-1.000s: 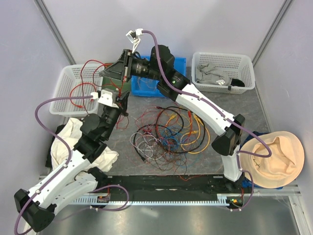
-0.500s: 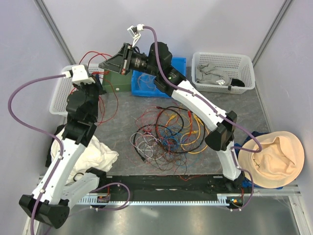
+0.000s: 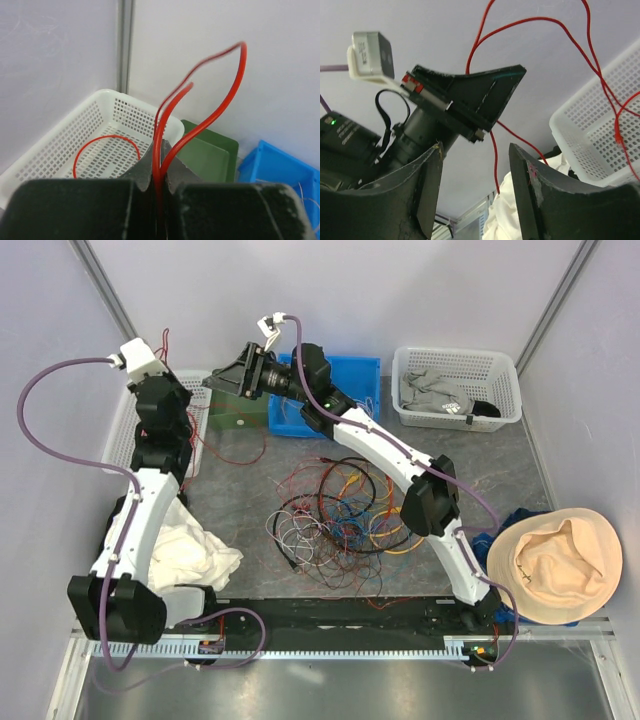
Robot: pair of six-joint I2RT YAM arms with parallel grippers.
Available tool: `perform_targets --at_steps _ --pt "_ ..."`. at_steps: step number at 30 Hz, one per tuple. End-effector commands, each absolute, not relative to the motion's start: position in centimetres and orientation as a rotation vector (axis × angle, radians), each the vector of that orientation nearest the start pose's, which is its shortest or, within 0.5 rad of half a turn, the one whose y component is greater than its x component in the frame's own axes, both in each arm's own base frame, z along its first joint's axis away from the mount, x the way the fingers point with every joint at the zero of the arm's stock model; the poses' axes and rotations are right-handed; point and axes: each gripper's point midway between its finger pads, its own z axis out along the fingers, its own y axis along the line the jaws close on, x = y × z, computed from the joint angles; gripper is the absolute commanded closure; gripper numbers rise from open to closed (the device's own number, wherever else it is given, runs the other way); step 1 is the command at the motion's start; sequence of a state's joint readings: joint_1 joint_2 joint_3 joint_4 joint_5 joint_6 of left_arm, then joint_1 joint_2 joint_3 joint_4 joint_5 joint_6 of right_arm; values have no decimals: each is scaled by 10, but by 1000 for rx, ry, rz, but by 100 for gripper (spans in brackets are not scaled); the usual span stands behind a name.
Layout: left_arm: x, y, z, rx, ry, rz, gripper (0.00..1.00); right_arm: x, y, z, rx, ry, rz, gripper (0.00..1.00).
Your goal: Untangle the cables
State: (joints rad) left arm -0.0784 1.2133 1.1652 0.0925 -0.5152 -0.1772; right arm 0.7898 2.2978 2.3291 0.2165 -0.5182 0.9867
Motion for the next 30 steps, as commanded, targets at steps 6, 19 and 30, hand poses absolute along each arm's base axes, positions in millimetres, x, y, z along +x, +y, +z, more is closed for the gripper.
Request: perform_targets --at_steps 6,19,30 --pt "426 105 430 -694 1257 244 98 355 517 440 -465 1439 1683 20" --pt "458 131 408 -742 1203 283 98 354 414 391 -326 1432 1527 19" --pt "473 79 456 -541 1047 40 98 323 388 333 -214 1403 1708 20"
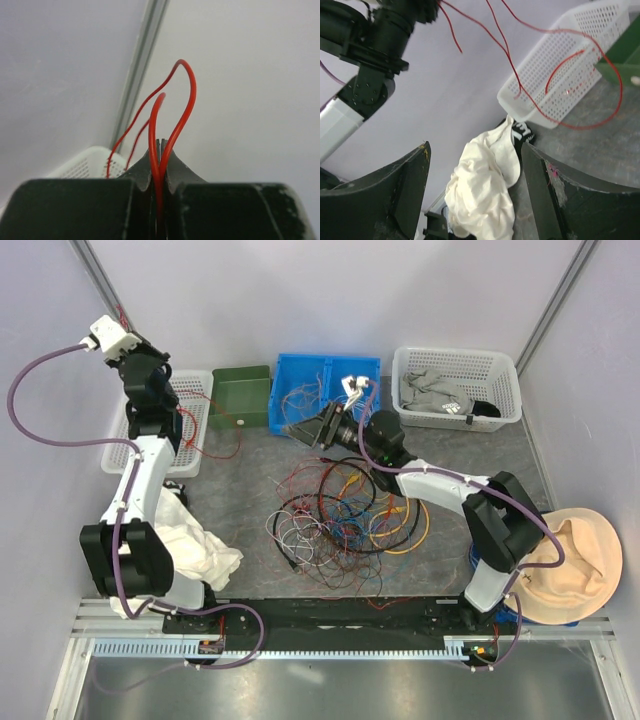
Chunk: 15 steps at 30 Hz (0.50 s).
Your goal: Untangle the cables
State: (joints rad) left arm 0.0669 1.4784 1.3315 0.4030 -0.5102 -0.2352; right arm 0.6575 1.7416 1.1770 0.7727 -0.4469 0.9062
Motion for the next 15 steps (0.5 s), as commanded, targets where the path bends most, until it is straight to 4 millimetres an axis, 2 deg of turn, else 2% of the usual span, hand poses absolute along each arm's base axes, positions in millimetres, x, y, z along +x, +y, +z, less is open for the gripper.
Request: perform_targets --at_steps 1,2,3,4,5,6,7,8,9,10,11,12,13,14,15 --pt "471 76 453 -552 1033 27 98 317 386 334 -226 1378 1726 20" --pt "471 72 440 -551 1046 26 98 316 385 330 -223 1390 1732 20" --pt "467 54 448 -535 1005 -3 98 313 384 320 -223 1415 1730 20" --pt "463 55 446 -536 997 61 98 309 382 319 -227 1419 1728 21" --pt "461 36 440 -508 1000 65 98 307 381 318 -243 1417 1715 21" --pt "456 30 449 -499 942 82 98 305 378 311 -244 1433 1703 21" --pt "449 34 449 -495 935 195 98 302 376 313 -253 1437 1690 21" --pt "449 21 450 -484 928 216 98 301 374 311 -254 1443 1676 21" --pt "447 21 452 -491 917 258 98 300 372 307 -265 1452 1650 21" --pt "448 28 445 -528 913 366 98 296 369 310 -271 1448 1640 21" --pt "446 27 457 -564 883 391 98 295 366 309 -268 1450 1631 21" --pt "442 33 461 -584 882 480 98 293 364 305 -274 1458 1615 21" --pt "449 39 442 -671 904 541 98 289 362 305 -280 1460 1610 21" --pt "443 45 464 -769 847 544 98 288 360 303 -281 1465 1599 21" --pt "441 53 458 -805 890 659 98 285 359 296 -277 1483 1593 21"
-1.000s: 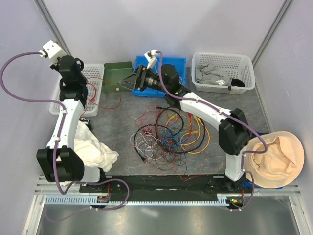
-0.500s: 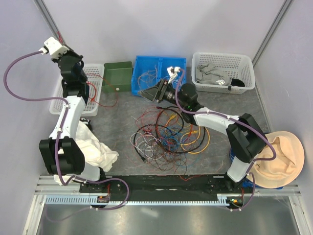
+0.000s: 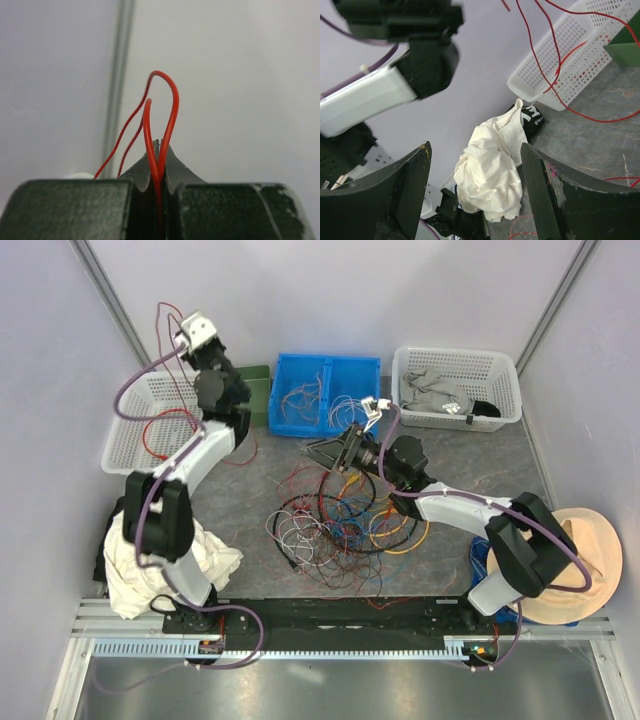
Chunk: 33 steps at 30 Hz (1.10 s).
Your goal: Untangle the cables
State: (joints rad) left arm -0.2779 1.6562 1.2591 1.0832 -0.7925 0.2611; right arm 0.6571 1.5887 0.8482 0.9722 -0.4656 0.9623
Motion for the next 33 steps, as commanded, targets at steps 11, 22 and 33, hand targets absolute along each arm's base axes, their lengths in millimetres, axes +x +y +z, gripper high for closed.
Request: perform_targets --at_steps 11,22,33 --pt "419 87 423 -1057 918 742 98 243 359 256 -335 1568 1594 21" --pt "359 148 411 -1302 822 742 98 198 372 244 -425 1573 1651 22" --pt "313 122 465 -1207 775 559 98 188 376 251 -462 1543 1687 22"
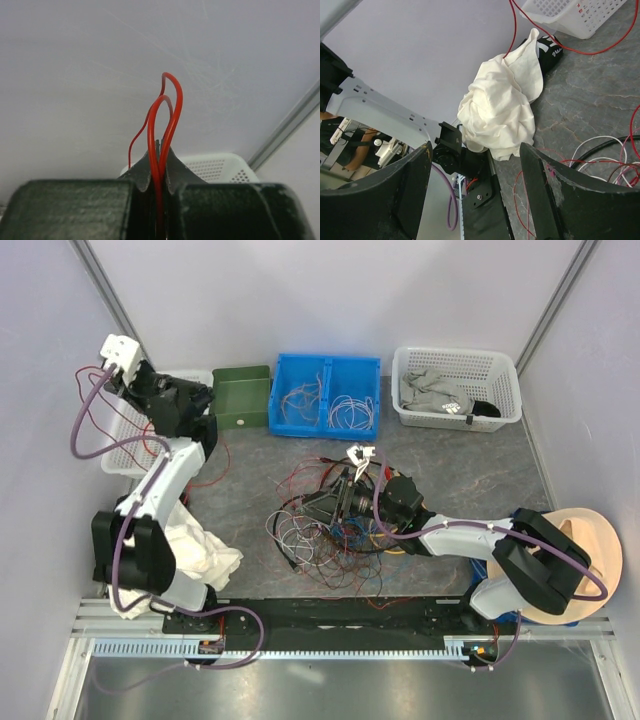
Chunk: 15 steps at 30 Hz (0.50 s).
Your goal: Untangle the cables
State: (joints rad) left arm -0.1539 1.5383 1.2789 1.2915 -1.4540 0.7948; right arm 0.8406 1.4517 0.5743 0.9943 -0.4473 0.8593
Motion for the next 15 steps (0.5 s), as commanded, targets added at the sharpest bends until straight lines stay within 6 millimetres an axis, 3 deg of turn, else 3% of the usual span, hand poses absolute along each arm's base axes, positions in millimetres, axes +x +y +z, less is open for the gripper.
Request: perform_targets --at_steps 1,4,5,6,7,9,14,15 --pt "314 118 471 -1195 792 544 98 187 375 253 -463 1536 1691 22" --pt "319 106 496 -1132 842 425 98 182 377 255 -472 1530 1701 22" --pt "325 101 507 -1168 771 265 98 181 377 256 -474 1525 1704 22" --pt "331 96 499 -1116 889 300 98 180 376 259 -476 1519 1706 22" --pt "327 95 518 -1127 853 252 98 179 376 259 -477 1518 1707 22" --pt "334 90 527 -1100 867 251 98 177 375 265 -485 1504 1710 22" --pt "343 72 576 -1001 837 184 98 174 372 272 -502 1491 1691 22" --pt "338 70 600 -982 799 149 98 175 371 270 -506 1501 1676 22"
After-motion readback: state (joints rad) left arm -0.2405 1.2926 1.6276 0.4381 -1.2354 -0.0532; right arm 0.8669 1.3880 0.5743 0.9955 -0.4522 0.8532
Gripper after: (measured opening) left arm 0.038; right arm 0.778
